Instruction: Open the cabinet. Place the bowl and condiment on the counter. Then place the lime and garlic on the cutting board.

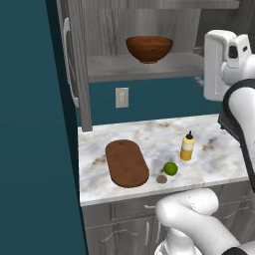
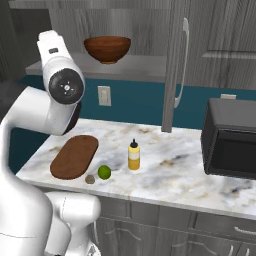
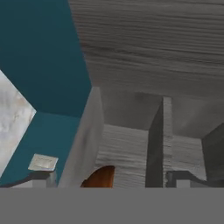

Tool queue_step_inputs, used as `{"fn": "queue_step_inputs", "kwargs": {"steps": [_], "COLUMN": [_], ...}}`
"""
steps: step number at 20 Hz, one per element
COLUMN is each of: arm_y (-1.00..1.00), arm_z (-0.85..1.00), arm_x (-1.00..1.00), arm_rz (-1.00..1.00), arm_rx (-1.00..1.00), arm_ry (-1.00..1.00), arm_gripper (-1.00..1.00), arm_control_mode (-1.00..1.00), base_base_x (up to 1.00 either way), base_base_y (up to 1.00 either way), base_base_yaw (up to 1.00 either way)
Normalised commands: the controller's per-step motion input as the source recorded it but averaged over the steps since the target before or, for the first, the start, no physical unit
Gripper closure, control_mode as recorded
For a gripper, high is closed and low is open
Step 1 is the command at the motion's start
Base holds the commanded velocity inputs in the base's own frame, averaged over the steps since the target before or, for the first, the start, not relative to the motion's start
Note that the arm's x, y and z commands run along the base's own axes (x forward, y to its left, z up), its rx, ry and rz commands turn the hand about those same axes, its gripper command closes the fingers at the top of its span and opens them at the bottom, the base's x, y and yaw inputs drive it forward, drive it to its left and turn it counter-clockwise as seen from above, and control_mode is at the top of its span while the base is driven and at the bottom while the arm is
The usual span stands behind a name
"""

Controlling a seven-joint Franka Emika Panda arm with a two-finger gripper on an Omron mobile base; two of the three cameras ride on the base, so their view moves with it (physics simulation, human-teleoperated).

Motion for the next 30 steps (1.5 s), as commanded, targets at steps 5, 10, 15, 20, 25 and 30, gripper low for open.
{"fn": "queue_step_inputs", "kwargs": {"steps": [5, 10, 15, 20, 25, 30], "arm_y": [0.0, 0.0, -0.01, -0.08, -0.1, -0.03], "arm_z": [0.0, 0.0, 0.0, 0.0, 0.0, -0.03], "arm_x": [0.43, 0.48, 0.44, 0.38, 0.31, 0.31], "arm_rz": [-0.12, -0.1, -0.07, -0.05, 0.0, 0.0], "arm_rx": [-0.03, -0.01, 0.0, 0.0, 0.0, 0.0], "arm_ry": [0.0, 0.0, 0.0, 0.01, 0.0, 0.0], "arm_gripper": [-1.0, -1.0, -1.0, -1.0, -1.0, -1.0], "arm_control_mode": [-1.0, -1.0, -1.0, -1.0, -1.0, -1.0], "base_base_x": [0.0, 0.0, 0.0, 0.0, 0.0, 0.0], "base_base_y": [0.0, 0.0, 0.0, 0.0, 0.0, 0.0], "base_base_yaw": [0.0, 0.0, 0.0, 0.0, 0.0, 0.0]}}
